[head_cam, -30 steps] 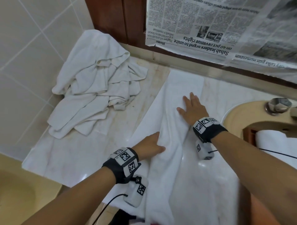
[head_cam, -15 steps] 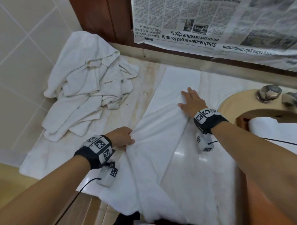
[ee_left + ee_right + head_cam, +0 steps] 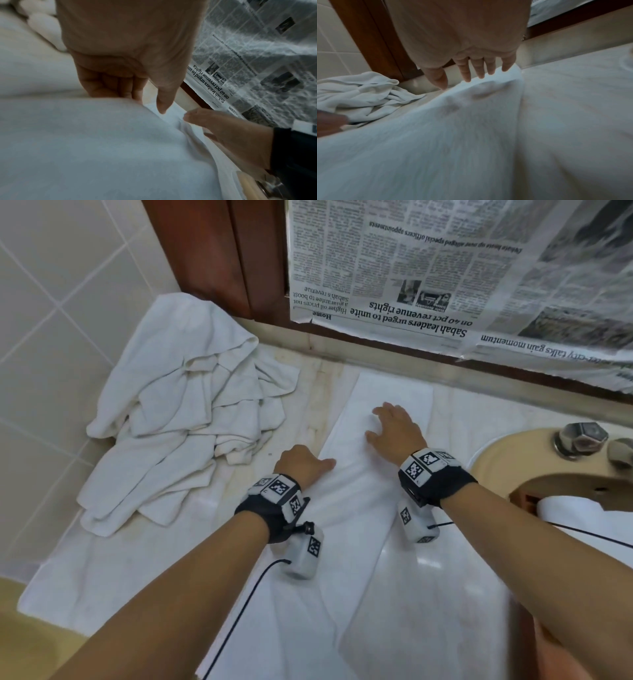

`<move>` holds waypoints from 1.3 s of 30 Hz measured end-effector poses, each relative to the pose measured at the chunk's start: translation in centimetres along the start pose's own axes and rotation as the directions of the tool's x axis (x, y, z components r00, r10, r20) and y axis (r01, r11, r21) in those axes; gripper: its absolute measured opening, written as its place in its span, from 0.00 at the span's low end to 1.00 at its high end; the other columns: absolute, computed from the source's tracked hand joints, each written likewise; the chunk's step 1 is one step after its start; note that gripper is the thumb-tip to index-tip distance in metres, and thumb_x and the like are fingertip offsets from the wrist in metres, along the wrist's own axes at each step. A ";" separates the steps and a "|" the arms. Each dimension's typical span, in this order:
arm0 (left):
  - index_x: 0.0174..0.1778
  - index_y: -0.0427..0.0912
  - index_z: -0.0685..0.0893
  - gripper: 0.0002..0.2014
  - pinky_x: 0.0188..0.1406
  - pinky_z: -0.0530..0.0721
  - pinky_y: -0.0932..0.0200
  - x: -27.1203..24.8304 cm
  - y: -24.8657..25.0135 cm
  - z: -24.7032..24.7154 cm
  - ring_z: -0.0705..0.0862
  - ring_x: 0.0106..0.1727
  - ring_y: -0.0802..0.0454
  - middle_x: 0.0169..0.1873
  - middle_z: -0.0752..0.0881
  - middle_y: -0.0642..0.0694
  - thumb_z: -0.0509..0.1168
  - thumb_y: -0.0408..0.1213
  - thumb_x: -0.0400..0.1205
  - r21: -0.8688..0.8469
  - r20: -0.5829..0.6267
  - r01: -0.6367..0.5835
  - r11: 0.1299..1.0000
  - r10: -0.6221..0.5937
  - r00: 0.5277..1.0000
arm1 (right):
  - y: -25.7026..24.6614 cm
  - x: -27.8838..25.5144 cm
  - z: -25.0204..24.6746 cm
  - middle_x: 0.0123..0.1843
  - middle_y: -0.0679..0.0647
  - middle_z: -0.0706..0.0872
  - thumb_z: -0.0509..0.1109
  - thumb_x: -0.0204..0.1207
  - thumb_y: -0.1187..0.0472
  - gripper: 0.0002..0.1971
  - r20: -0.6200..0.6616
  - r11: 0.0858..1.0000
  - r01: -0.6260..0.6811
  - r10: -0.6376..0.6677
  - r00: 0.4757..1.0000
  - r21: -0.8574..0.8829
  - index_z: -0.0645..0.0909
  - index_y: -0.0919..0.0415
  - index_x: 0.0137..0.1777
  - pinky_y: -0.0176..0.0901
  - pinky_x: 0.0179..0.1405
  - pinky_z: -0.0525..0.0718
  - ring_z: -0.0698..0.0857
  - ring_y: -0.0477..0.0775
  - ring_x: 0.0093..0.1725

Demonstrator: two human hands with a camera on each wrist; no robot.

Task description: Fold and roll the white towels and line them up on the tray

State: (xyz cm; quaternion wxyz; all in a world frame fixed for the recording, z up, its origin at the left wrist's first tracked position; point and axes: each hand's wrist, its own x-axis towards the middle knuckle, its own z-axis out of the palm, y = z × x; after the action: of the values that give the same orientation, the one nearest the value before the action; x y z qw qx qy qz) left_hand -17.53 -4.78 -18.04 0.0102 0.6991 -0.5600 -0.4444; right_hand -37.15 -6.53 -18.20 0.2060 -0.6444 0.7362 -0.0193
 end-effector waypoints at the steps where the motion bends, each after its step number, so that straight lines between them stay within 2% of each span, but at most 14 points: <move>1: 0.48 0.38 0.83 0.22 0.43 0.82 0.57 0.4 0.5 0.1 0.85 0.49 0.43 0.44 0.85 0.43 0.71 0.56 0.75 -0.014 -0.016 0.002 1.000 -0.002 1.000 | -0.1 0.6 -0.2 0.86 0.53 0.53 0.60 0.84 0.52 0.29 0.023 1.000 0.029 -0.029 0.999 -0.005 0.60 0.56 0.82 0.56 0.81 0.57 0.49 0.55 0.85; 2: 0.46 0.38 0.84 0.20 0.42 0.82 0.57 0.9 0.9 0.1 0.86 0.48 0.43 0.43 0.86 0.43 0.71 0.55 0.75 -0.032 -0.029 0.000 0.999 -0.001 1.000 | -0.2 1.3 -0.4 0.87 0.52 0.52 0.60 0.84 0.53 0.28 0.050 0.998 0.058 -0.057 0.997 -0.012 0.59 0.55 0.83 0.56 0.81 0.56 0.49 0.54 0.85; 4: 0.36 0.40 0.83 0.14 0.38 0.80 0.59 1.8 1.3 0.0 0.86 0.45 0.43 0.38 0.86 0.44 0.71 0.49 0.75 -0.083 -0.064 -0.014 0.996 0.009 0.998 | -0.2 2.4 -0.5 0.87 0.50 0.52 0.59 0.85 0.53 0.27 0.109 0.993 0.111 -0.108 0.988 -0.027 0.59 0.53 0.83 0.56 0.81 0.56 0.49 0.54 0.85; 6: 0.26 0.43 0.77 0.14 0.35 0.77 0.60 2.2 1.0 -0.1 0.85 0.39 0.44 0.29 0.81 0.48 0.69 0.44 0.75 -0.126 -0.124 -0.023 0.992 0.007 0.992 | 0.2 3.1 -0.4 0.87 0.48 0.52 0.58 0.85 0.53 0.26 0.146 0.990 0.138 -0.131 0.981 -0.041 0.60 0.50 0.82 0.57 0.80 0.57 0.50 0.54 0.85; 7: 0.25 0.43 0.77 0.14 0.36 0.78 0.60 2.2 0.8 -0.1 0.84 0.39 0.44 0.28 0.81 0.49 0.68 0.42 0.75 -0.128 -0.151 -0.021 0.992 0.002 0.989 | 0.4 3.4 -0.3 0.87 0.47 0.52 0.58 0.85 0.52 0.26 0.148 0.990 0.137 -0.129 0.980 -0.042 0.61 0.49 0.82 0.57 0.80 0.57 0.50 0.53 0.85; 10: 0.36 0.40 0.86 0.11 0.46 0.83 0.58 2.0 -0.2 0.2 0.86 0.45 0.45 0.37 0.87 0.47 0.66 0.42 0.79 -0.049 -0.177 -0.020 0.999 0.011 0.984 | 0.8 3.7 0.2 0.87 0.46 0.50 0.57 0.85 0.48 0.26 0.131 0.990 0.133 -0.125 0.983 -0.055 0.60 0.46 0.83 0.57 0.80 0.57 0.50 0.53 0.85; 12: 0.39 0.42 0.87 0.10 0.47 0.83 0.58 2.2 -0.5 0.6 0.86 0.47 0.45 0.42 0.88 0.47 0.65 0.43 0.80 -0.004 -0.175 -0.026 1.000 0.025 0.984 | 0.8 3.5 0.7 0.87 0.46 0.48 0.57 0.85 0.45 0.28 0.126 0.986 0.144 -0.132 0.983 -0.085 0.57 0.45 0.83 0.58 0.79 0.57 0.48 0.53 0.85; 15: 0.39 0.44 0.87 0.08 0.44 0.83 0.59 2.7 0.2 0.6 0.86 0.45 0.46 0.40 0.88 0.48 0.66 0.43 0.77 0.036 -0.170 -0.013 0.999 0.019 0.985 | 0.7 3.5 1.0 0.87 0.45 0.45 0.56 0.84 0.44 0.30 0.125 0.987 0.135 -0.124 0.984 -0.086 0.53 0.45 0.85 0.58 0.80 0.56 0.45 0.53 0.85; 18: 0.43 0.45 0.88 0.12 0.47 0.86 0.56 4.1 2.0 0.1 0.86 0.45 0.46 0.42 0.88 0.49 0.69 0.51 0.74 0.044 -0.150 -0.036 0.998 0.042 0.988 | 0.5 3.8 0.8 0.87 0.44 0.46 0.61 0.84 0.47 0.34 0.132 0.996 0.074 -0.080 0.988 0.049 0.51 0.52 0.86 0.56 0.83 0.52 0.45 0.50 0.85; 22: 0.43 0.42 0.90 0.18 0.50 0.87 0.52 6.5 5.1 -0.6 0.87 0.43 0.45 0.40 0.89 0.45 0.71 0.55 0.74 -0.020 -0.128 -0.117 0.993 0.113 0.985 | 0.4 3.9 0.9 0.87 0.45 0.49 0.66 0.82 0.52 0.36 0.117 0.984 0.036 -0.057 0.991 0.174 0.52 0.55 0.85 0.50 0.83 0.49 0.46 0.49 0.86; 29: 0.43 0.40 0.90 0.11 0.52 0.87 0.52 9.0 7.1 -0.8 0.87 0.47 0.43 0.44 0.90 0.44 0.72 0.44 0.75 -0.054 -0.163 -0.132 0.990 0.122 0.979 | 0.6 4.1 0.6 0.87 0.43 0.50 0.66 0.82 0.52 0.36 0.139 0.970 0.008 -0.043 0.989 0.244 0.54 0.54 0.85 0.46 0.82 0.50 0.46 0.46 0.85; 33: 0.41 0.39 0.90 0.10 0.52 0.87 0.50 9.3 6.9 -0.8 0.87 0.47 0.40 0.44 0.89 0.42 0.71 0.43 0.75 -0.067 -0.182 -0.124 0.990 0.110 0.977 | 0.5 4.1 0.2 0.86 0.44 0.51 0.66 0.82 0.52 0.33 0.141 0.968 0.018 -0.055 0.988 0.252 0.57 0.55 0.84 0.41 0.80 0.49 0.47 0.46 0.85; 36: 0.44 0.38 0.89 0.11 0.56 0.85 0.49 9.0 6.9 -0.9 0.86 0.52 0.40 0.47 0.89 0.41 0.70 0.44 0.79 -0.037 -0.190 -0.153 0.988 0.143 0.971 | 0.3 3.8 0.0 0.87 0.44 0.50 0.65 0.83 0.52 0.32 0.149 0.974 0.025 -0.060 0.987 0.226 0.58 0.55 0.84 0.44 0.81 0.50 0.46 0.46 0.85; 39: 0.38 0.43 0.84 0.10 0.55 0.84 0.50 8.3 6.3 -1.0 0.86 0.51 0.42 0.45 0.87 0.45 0.71 0.45 0.79 -0.047 -0.206 -0.193 0.980 0.179 0.962 | -0.5 2.7 -0.2 0.87 0.49 0.47 0.63 0.83 0.51 0.31 0.148 0.991 0.069 -0.086 0.985 0.115 0.58 0.56 0.84 0.52 0.81 0.53 0.45 0.51 0.86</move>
State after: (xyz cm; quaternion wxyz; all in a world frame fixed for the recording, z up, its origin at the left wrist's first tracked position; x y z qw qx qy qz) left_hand -21.90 -14.16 -19.24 0.1315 0.6839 -0.6041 -0.3872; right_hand -36.98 -9.25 -18.59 0.2957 -0.6599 0.6904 -0.0181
